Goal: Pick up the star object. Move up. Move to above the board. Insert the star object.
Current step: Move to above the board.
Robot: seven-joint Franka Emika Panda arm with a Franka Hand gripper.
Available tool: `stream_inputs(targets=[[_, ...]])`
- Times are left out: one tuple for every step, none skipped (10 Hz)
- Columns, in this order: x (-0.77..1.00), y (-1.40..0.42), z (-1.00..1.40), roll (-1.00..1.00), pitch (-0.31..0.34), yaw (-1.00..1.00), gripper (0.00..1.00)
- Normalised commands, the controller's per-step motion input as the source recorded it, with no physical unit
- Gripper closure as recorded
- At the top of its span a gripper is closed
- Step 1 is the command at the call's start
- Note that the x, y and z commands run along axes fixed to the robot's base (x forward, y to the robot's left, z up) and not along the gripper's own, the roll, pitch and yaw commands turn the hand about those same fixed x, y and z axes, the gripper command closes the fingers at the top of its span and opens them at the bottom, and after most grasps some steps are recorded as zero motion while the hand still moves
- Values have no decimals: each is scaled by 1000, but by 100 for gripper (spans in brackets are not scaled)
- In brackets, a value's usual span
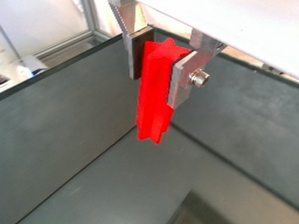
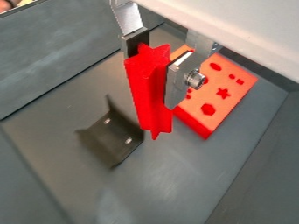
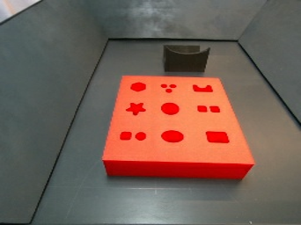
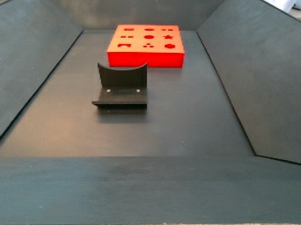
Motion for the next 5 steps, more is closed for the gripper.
stream_inputs(targets=[[-3, -1000, -11, -8, -36, 7, 100], [-4, -1000, -10, -8, -35, 4, 100], [-7, -1000, -11, -4, -32, 6, 100], [-9, -1000, -11, -10, -31, 7, 100], [-10, -1000, -11, -8, -28, 7, 100]])
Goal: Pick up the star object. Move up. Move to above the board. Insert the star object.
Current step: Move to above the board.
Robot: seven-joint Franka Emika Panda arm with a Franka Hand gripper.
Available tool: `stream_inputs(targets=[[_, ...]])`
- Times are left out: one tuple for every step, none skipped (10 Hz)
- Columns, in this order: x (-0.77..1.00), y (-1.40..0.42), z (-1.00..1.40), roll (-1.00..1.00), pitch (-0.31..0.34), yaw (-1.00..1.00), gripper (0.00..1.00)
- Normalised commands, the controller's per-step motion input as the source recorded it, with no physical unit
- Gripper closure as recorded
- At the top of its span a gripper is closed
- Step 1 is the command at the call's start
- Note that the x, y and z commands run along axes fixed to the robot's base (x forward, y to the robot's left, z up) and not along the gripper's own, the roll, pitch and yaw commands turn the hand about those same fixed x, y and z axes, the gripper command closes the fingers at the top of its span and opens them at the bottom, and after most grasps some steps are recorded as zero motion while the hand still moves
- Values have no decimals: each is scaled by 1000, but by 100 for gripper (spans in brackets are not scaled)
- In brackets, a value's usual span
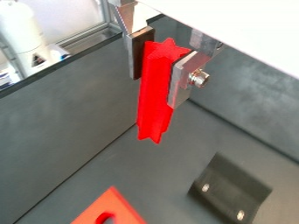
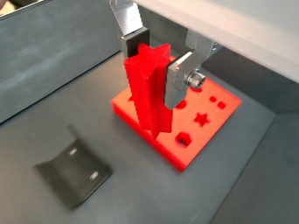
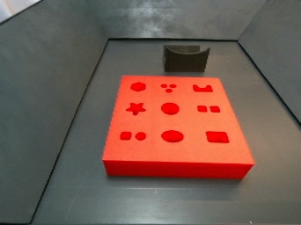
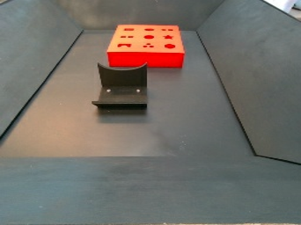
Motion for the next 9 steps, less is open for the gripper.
stream_inputs(targets=[[-7, -1000, -13, -8, -22, 7, 100], [0, -1000, -15, 2, -11, 8, 100], [8, -1000, -17, -13, 9, 5, 100], [26, -1000, -14, 4, 12, 8, 100], [47, -1000, -17, 1, 18, 9, 100], [77, -828, -16, 0, 26, 2, 100], [76, -649, -10, -2, 30, 5, 100], [58, -346, 2, 4, 34, 9, 100], [44, -208, 7, 10, 36, 9, 100]])
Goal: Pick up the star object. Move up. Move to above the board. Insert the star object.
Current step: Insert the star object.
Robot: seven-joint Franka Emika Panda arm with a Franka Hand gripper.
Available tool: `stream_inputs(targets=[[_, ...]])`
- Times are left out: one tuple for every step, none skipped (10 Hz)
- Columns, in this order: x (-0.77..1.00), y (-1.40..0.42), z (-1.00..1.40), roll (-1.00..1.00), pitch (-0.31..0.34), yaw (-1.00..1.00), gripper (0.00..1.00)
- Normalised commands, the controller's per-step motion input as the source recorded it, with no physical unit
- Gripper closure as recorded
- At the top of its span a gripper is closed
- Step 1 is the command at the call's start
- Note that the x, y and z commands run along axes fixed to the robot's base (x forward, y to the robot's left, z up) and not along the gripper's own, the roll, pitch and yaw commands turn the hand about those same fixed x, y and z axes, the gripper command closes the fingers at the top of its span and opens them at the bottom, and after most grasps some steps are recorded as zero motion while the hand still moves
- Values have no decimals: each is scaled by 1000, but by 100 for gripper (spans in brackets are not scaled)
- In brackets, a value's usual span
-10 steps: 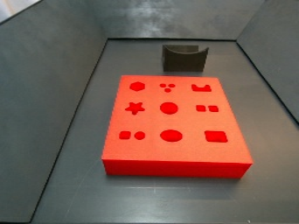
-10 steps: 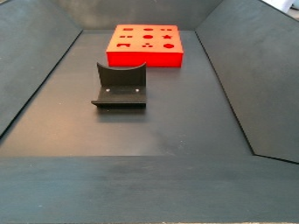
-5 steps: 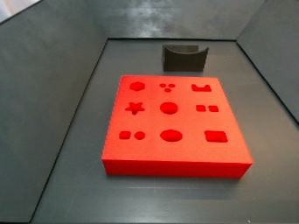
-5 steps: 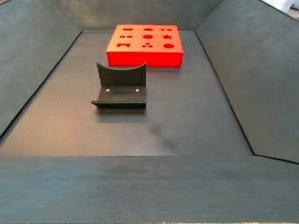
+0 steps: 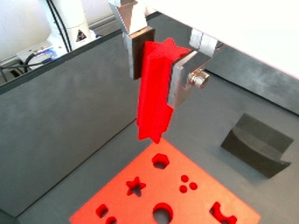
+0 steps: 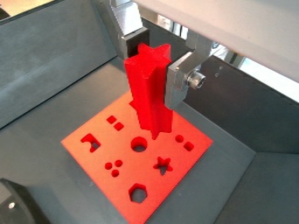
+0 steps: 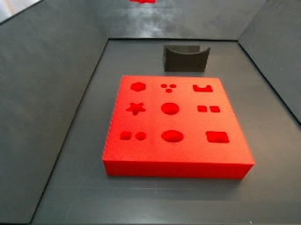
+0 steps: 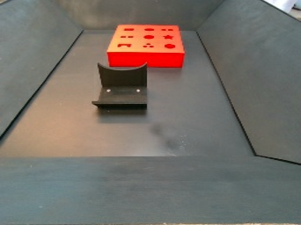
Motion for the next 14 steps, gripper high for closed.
stream_inputs(targets=[[-97, -23, -369, 54, 0, 0, 100], [-17, -46, -546, 77, 0, 134, 100], [0, -51, -789, 20, 0, 217, 100], [-91, -77, -1000, 67, 0, 263, 100], [-129, -117, -1000, 114, 0, 323, 100], [-114, -134, -1000, 104, 0, 314, 100], [-100, -149, -1000, 84, 0, 286, 100], [0, -114, -1000, 67, 0, 123, 100], [37, -74, -900, 110, 0, 23, 100], [49, -23, -806, 64, 0, 14, 100], [183, 0, -743, 16, 0, 40, 100], [134, -9, -757, 19, 0, 29, 100], [89, 0, -743, 20, 0, 29, 100], [120, 0, -717, 11, 0, 34, 100]])
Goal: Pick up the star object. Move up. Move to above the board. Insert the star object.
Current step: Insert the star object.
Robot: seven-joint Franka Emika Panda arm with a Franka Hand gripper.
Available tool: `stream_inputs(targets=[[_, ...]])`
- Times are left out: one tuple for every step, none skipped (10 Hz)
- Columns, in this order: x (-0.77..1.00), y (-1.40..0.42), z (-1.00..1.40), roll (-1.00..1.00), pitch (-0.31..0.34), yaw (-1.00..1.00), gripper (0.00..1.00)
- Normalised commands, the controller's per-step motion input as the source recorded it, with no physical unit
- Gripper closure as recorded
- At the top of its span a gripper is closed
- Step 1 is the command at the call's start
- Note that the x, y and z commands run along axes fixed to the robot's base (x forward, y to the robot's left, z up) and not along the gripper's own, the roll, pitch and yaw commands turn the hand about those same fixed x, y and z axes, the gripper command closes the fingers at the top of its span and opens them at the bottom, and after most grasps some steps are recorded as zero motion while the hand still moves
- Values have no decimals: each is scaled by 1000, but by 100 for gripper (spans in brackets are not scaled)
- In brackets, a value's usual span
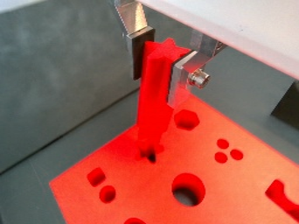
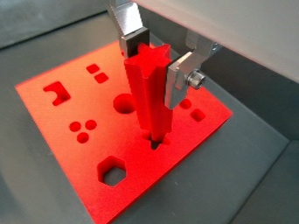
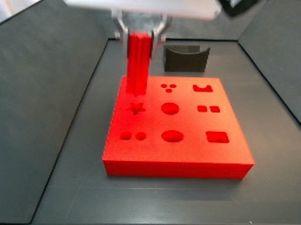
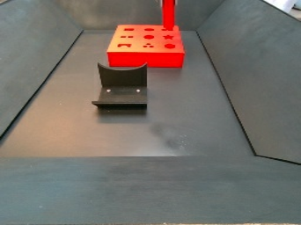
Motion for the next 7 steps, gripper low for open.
stream_inputs(targets=[[49, -23, -549, 0, 0, 34, 100], [0, -94, -326, 0, -19, 26, 100], [0, 0, -86, -9, 0, 0, 100], [0, -63, -271, 50, 0, 0, 100], [0, -77, -443, 84, 0, 0, 100], [43, -29, -583, 100, 0, 14, 100], [80, -9, -749, 113, 0, 0, 100]])
